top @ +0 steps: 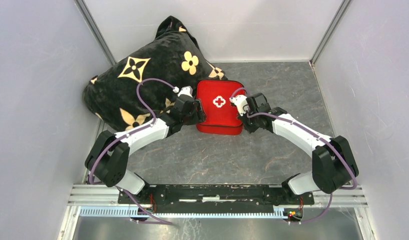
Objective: Organize the medicine kit
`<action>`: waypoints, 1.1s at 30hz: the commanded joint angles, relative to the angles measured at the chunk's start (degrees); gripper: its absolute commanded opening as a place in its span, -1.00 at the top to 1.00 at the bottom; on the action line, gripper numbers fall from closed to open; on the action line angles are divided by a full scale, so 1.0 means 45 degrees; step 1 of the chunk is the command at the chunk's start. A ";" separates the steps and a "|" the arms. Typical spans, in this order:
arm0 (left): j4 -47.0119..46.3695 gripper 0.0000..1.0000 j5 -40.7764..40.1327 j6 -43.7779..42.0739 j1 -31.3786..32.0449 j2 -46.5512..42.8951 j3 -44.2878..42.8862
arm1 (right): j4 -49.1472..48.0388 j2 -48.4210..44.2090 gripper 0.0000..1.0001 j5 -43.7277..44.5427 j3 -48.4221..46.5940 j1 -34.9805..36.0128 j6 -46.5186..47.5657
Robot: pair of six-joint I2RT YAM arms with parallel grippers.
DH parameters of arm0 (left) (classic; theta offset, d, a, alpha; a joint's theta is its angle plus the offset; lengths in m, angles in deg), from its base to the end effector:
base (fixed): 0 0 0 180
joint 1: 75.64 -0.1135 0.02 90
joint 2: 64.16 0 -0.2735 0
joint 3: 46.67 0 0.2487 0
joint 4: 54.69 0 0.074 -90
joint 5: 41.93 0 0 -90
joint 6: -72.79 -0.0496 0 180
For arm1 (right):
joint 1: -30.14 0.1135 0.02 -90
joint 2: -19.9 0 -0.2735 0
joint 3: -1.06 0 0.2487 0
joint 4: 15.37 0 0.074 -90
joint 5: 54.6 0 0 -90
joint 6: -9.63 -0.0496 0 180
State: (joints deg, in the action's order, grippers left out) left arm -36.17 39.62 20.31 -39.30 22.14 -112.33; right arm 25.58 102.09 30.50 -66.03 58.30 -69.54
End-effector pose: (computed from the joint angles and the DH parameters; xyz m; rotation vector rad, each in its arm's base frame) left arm 0.2705 -0.1900 0.2211 -0.1043 2.2968 -0.5204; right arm 0.2553 0.1415 0.2173 -0.8856 2.4014 0.2259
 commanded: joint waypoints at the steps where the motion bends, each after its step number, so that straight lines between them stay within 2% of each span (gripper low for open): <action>1: -0.0124 -0.38 0.0060 0.0393 -0.0385 0.0159 -0.0386 | -0.0316 -0.0253 1.00 -0.0260 -0.0009 0.0145 -0.0018; 4: -0.0326 -0.23 0.0189 0.0393 -0.0436 0.0470 -0.0386 | -0.0001 -0.0232 1.00 -0.0211 -0.0016 0.0150 -0.0063; 9: -0.0555 0.38 0.0513 0.0460 -0.0463 0.1313 -0.0612 | 0.0316 -0.0801 1.00 -0.0401 0.0438 0.0140 0.0029; 14: -0.0592 0.94 0.0684 0.0539 -0.0473 0.1703 -0.0678 | 0.0663 -0.1278 1.00 -0.1465 0.0690 0.0139 0.0191; 18: -0.0537 0.95 0.0520 0.0654 -0.0477 0.1705 -0.0641 | 0.0966 -0.1471 1.00 -0.2544 0.0636 0.0164 0.0370; 25: -0.0466 0.95 0.0435 0.0881 -0.0651 0.1662 -0.0600 | 0.1612 -0.1891 1.00 -0.2966 0.0653 0.0230 0.0445; 28: -0.0552 0.96 0.0569 0.0915 -0.0653 0.1660 -0.0582 | 0.1316 -0.1905 1.00 -0.4450 0.0739 0.0313 0.0368; 33: -0.0680 0.96 0.0710 0.0977 -0.0634 0.1642 -0.0505 | 0.0245 -0.1522 1.00 -0.5155 0.0705 0.0961 -0.0511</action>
State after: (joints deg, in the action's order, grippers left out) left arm -40.80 45.07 21.99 -42.30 27.67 -114.80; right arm 30.76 95.79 19.70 -62.33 58.54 -68.69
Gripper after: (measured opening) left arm 0.081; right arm 0.006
